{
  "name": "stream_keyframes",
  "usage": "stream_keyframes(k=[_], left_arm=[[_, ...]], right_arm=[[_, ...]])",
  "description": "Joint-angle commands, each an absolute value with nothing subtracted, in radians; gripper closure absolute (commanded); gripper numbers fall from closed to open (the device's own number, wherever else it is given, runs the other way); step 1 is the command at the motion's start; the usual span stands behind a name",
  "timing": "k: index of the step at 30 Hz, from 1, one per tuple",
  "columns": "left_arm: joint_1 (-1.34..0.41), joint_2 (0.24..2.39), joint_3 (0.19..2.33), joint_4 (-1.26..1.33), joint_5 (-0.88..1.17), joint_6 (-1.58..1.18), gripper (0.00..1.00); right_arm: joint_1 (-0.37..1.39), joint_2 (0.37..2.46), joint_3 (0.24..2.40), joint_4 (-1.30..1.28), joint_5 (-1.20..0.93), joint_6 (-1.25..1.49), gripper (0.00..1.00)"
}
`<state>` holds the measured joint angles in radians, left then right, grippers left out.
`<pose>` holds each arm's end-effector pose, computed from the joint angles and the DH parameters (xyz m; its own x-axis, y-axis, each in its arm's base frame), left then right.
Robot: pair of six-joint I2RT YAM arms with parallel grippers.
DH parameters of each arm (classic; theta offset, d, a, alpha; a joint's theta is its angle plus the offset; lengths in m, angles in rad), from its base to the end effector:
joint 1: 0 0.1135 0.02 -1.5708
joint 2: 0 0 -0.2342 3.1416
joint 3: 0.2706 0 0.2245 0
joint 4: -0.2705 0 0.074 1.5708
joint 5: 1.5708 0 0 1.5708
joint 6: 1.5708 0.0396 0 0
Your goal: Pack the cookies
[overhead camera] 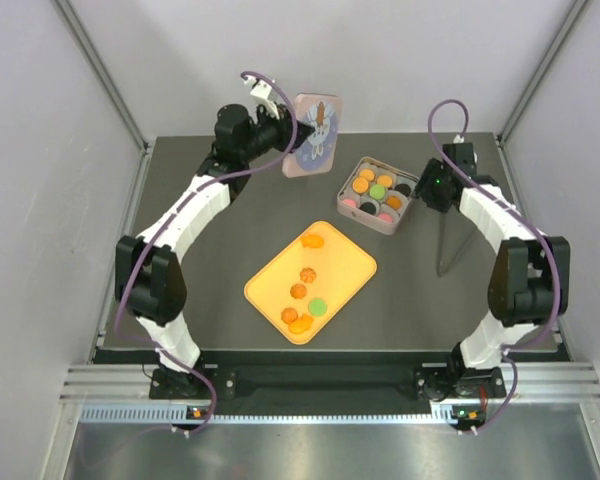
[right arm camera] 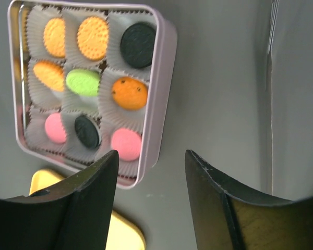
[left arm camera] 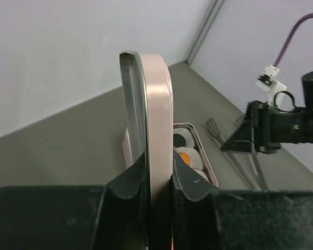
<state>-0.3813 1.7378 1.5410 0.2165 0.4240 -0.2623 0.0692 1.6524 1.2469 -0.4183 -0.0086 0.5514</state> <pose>0.3586 -0.1613 0.3632 -0.1692 -0.1868 -0.9677 0.7011 0.6673 -0.2514 0.3379 0.0238 0.2334 -0.6627 0.4792 -0.5755 0.3196 0.8759 0.3614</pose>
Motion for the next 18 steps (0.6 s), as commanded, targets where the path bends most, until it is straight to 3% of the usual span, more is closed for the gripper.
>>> stream_keyframes(k=[1,18], left_arm=[[-0.348,1.790,1.609,0.270,0.632,-0.492,1.00],[-0.264,1.954,1.618,0.577,0.877,-0.900,1.00]], right_arm=[[0.081,1.705,1.360,-0.390,0.058,0.523,0.47],[0.130,1.887,1.499,-0.443,0.130,0.473,0.55]])
